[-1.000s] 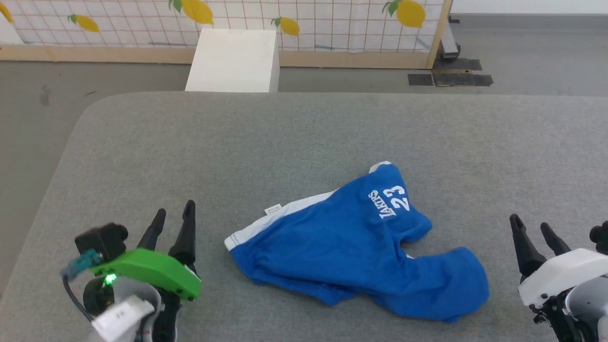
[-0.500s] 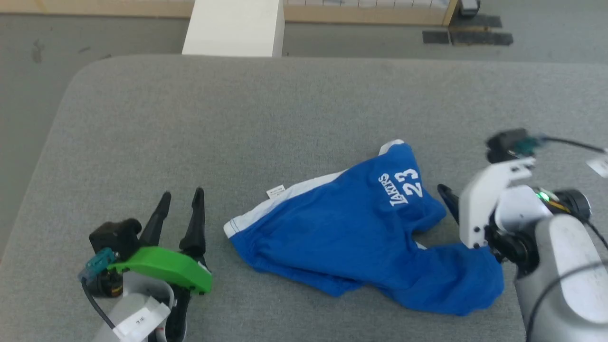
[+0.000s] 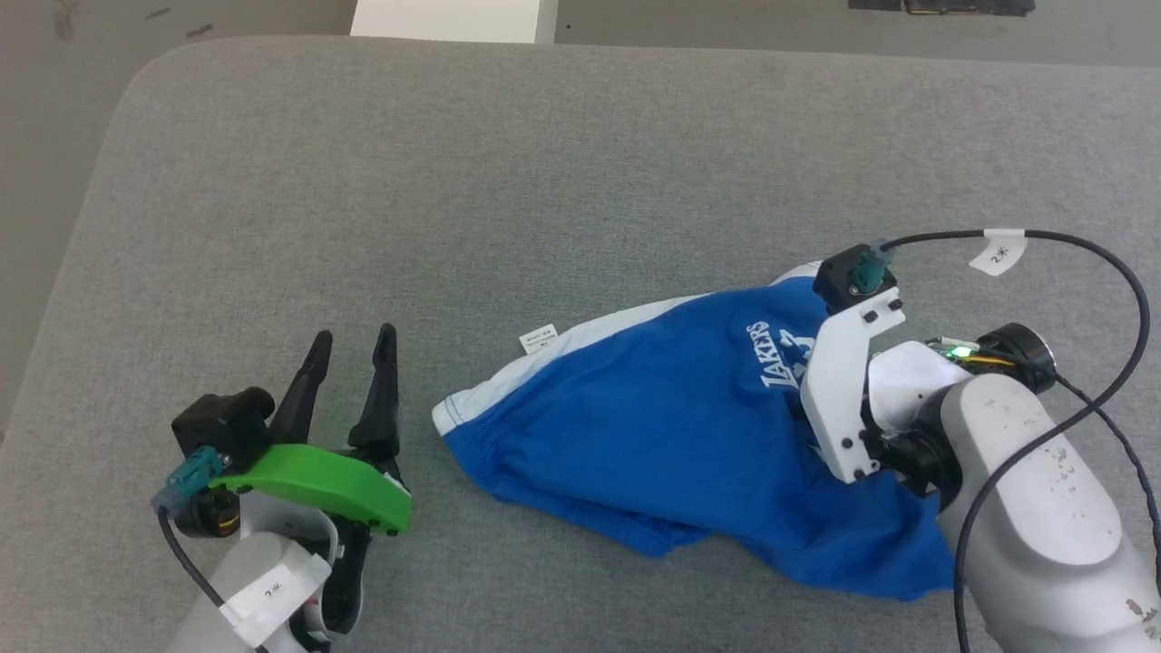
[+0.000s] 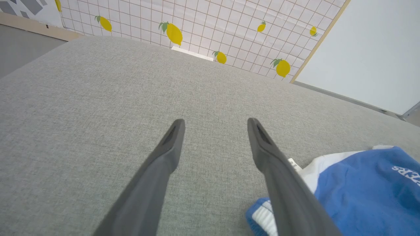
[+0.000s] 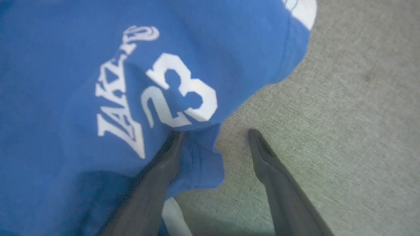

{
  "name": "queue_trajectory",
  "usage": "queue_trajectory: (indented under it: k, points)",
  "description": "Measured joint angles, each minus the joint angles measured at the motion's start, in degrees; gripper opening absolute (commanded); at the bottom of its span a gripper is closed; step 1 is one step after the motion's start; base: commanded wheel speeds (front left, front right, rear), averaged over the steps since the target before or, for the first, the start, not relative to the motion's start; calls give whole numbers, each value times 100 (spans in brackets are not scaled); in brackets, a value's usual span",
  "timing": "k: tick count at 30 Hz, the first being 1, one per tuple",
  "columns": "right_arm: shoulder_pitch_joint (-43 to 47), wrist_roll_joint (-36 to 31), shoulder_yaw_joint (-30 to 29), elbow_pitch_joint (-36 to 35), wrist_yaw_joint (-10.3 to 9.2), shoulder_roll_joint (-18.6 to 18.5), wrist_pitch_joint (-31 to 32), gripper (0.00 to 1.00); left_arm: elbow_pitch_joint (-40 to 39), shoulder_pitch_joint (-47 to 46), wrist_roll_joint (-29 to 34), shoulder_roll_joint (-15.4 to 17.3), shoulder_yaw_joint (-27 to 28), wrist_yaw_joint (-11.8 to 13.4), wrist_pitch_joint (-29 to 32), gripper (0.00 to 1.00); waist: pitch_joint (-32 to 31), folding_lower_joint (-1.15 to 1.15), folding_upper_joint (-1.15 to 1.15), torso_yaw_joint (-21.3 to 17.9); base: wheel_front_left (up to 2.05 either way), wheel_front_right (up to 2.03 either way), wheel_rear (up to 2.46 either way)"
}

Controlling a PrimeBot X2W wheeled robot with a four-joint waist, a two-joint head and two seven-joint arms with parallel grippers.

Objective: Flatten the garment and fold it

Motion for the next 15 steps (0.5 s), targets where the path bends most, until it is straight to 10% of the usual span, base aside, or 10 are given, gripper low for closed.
queue_trajectory:
  k: [1, 3, 15]
  points:
    - [-10, 45, 14, 12, 0, -13, 0, 35, 22, -1, 0, -3, -3, 0, 0, 100, -7, 0, 0, -1, 0, 0, 0]
    - [-16, 107, -4, 30, 0, -27, -67, 0, 52, -1, 0, -12, 0, -1, 0, 100, -29, 0, 0, -12, 0, 0, 0]
    - [144, -52, -1668, -550, 2, 79, -1054, 0, 141, 31, -3, -20, 12, -2, -16, 100, -434, 0, 0, -239, 0, 0, 0]
